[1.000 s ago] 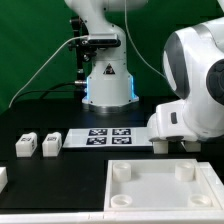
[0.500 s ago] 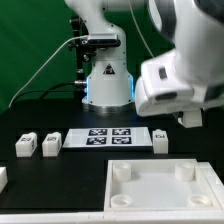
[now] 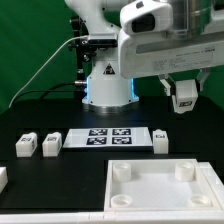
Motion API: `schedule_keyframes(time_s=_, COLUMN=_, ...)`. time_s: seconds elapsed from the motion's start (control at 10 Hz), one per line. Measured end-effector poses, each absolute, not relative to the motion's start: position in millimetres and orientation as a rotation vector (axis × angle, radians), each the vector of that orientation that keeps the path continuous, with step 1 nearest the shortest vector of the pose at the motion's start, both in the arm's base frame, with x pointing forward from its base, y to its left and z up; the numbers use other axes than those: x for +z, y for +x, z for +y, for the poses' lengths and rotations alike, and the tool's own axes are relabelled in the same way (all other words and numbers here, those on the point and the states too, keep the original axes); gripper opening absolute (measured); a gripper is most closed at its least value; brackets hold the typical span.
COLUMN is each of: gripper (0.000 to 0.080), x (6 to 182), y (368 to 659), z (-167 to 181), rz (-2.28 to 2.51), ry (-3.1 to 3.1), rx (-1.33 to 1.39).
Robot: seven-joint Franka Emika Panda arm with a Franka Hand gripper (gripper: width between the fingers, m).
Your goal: Assemble one leg
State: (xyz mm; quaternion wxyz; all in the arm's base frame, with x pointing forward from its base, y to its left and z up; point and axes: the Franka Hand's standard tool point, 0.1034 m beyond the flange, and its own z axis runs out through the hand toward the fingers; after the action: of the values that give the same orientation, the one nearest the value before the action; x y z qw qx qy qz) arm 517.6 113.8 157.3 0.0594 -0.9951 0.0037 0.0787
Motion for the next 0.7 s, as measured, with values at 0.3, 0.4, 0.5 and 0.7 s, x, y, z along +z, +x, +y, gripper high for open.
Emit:
schedule_keyframes(time_s=0.3, gripper=0.0291, x=156.7, y=523, z=115, rz=0.013, ry=-3.011, rx=-0.251)
schedule_keyframes(time_s=0.4, gripper=0.0291, x=155.8, y=524, z=115, rz=0.012, ry=-3.001, rx=-0.335)
schedule_keyframes(time_s=0.5, gripper=0.0291, x=163.5, y=545, z=115, rz=-0.012, ry=-2.985, rx=-0.492)
schedule_keyframes(time_s=0.7, gripper=0.0291, x=173.4, y=584, z=121, rz=-0.084, ry=-2.953, rx=-0.692)
